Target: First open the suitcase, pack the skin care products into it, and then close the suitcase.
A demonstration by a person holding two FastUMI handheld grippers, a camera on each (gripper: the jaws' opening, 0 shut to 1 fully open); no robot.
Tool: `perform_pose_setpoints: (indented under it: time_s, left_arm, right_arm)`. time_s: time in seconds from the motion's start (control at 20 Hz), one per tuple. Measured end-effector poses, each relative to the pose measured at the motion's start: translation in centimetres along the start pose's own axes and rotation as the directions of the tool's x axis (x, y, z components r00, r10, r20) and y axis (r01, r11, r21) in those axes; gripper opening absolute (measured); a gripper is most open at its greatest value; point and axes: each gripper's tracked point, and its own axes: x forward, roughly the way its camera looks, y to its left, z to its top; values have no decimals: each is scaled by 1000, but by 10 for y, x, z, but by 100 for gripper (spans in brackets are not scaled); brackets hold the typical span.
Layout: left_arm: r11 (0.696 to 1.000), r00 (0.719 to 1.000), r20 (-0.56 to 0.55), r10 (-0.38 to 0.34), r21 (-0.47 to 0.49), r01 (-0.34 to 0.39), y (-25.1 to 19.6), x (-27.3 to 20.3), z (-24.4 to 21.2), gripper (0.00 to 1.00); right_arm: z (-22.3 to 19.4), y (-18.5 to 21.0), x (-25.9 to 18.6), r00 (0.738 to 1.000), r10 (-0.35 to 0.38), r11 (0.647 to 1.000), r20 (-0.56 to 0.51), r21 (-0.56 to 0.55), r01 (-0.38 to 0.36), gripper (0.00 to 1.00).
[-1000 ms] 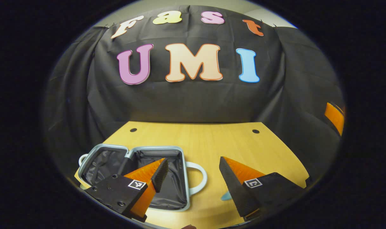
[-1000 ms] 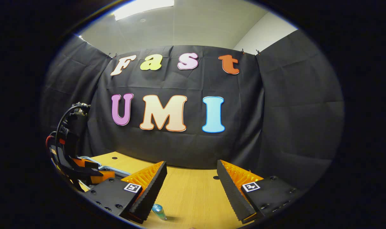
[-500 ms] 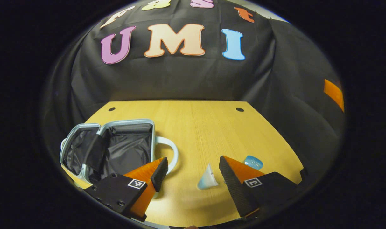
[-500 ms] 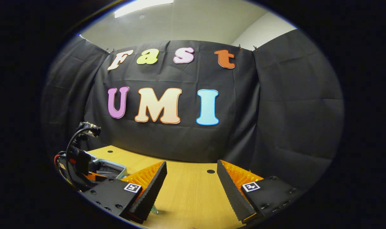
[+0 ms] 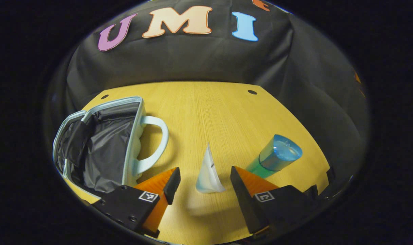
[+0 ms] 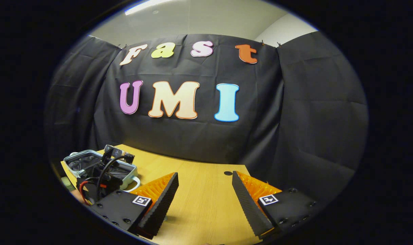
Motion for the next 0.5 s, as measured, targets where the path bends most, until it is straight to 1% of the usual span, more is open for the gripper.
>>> perform_pose_setpoints:
  time_s: [0.1, 0.15, 0.2, 0.25, 0.4, 0.5]
  left_arm:
    - [999, 999, -4, 41, 6, -41, 6, 9, -3, 57]
    - [998, 998, -8, 56, 16, -56, 11, -5, -2, 42]
    - [999, 999, 7, 45, 26, -45, 8, 10, 2, 27]
    - [999, 999, -8, 45, 11, -45, 9, 10, 1, 22]
    - [999, 999, -11, 42, -15, -43, 17, -2, 9, 15]
    - [999, 999, 8, 34, -11, -34, 18, -19, 24, 15]
  right_arm:
    - [-8, 5, 2, 1000, 18, 1000, -13, -1, -18, 99]
    - [-12, 9, 3, 999, 30, 1000, -19, 1, -30, 99]
    - [-16, 13, 6, 999, 45, 999, -26, 6, -45, 99]
    - [-21, 19, 9, 998, 62, 998, -32, 12, -61, 99]
    - [-34, 42, 19, 991, 124, 992, -54, 15, -123, 99]
    - [-42, 57, 26, 985, 163, 987, -63, 12, -162, 99]
